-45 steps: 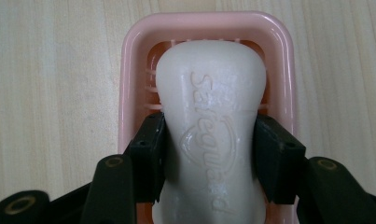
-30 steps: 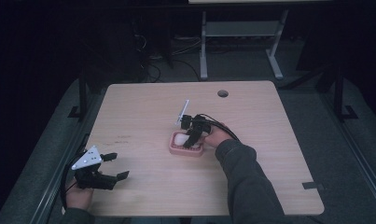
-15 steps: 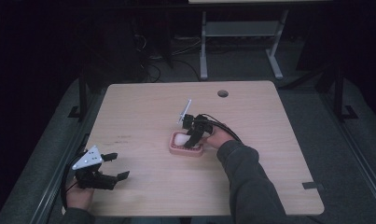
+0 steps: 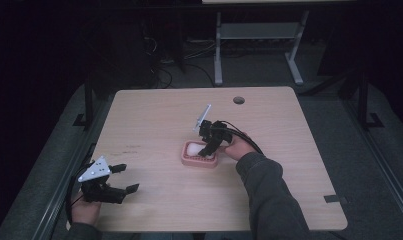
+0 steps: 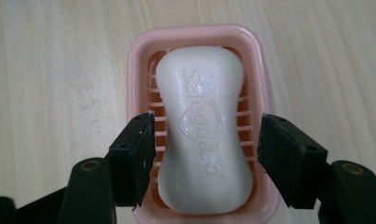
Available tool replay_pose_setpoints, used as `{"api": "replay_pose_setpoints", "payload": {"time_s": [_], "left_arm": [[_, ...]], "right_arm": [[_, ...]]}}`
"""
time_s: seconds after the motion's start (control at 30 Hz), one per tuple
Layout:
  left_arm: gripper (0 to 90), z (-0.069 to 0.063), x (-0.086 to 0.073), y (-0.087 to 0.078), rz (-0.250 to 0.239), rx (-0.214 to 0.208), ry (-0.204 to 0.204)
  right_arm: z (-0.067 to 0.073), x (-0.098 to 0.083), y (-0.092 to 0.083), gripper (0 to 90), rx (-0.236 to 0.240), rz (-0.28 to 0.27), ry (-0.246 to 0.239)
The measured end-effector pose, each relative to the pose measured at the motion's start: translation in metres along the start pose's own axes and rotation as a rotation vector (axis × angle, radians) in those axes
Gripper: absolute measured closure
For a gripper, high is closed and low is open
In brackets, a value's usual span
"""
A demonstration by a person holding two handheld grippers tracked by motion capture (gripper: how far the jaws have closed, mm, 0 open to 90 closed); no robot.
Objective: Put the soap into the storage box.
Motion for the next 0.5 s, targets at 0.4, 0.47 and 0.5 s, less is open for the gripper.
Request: {"api": "replay_pose_setpoints", "payload": {"time_s": [0.4, 0.47, 0.5], "left_arm": [[14.8, -0.001, 0.0, 0.001, 0.002, -0.002, 0.002], [14.8, -0.001, 0.0, 0.001, 0.002, -0.003, 0.002], [14.8, -0.001, 0.0, 0.001, 0.003, -0.002, 0.002]], "right_arm": [[-0.001, -0.015, -0.018, 33.7, -0.013, -0.033, 0.035], [-0.001, -0.016, -0.021, 33.2, -0.018, -0.033, 0.037], [-0.001, -0.017, -0.022, 33.2, -0.017, -0.034, 0.038]]}}
Point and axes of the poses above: each handheld gripper's, and its own axes: y roughly forward along the jaws, x roughly out of its top, z roughly to its left, the point moved 1 cm from there along y, roughly forward along the jaws, and after that the axes turned 5 degrees about -z, right-handed, at the moved point
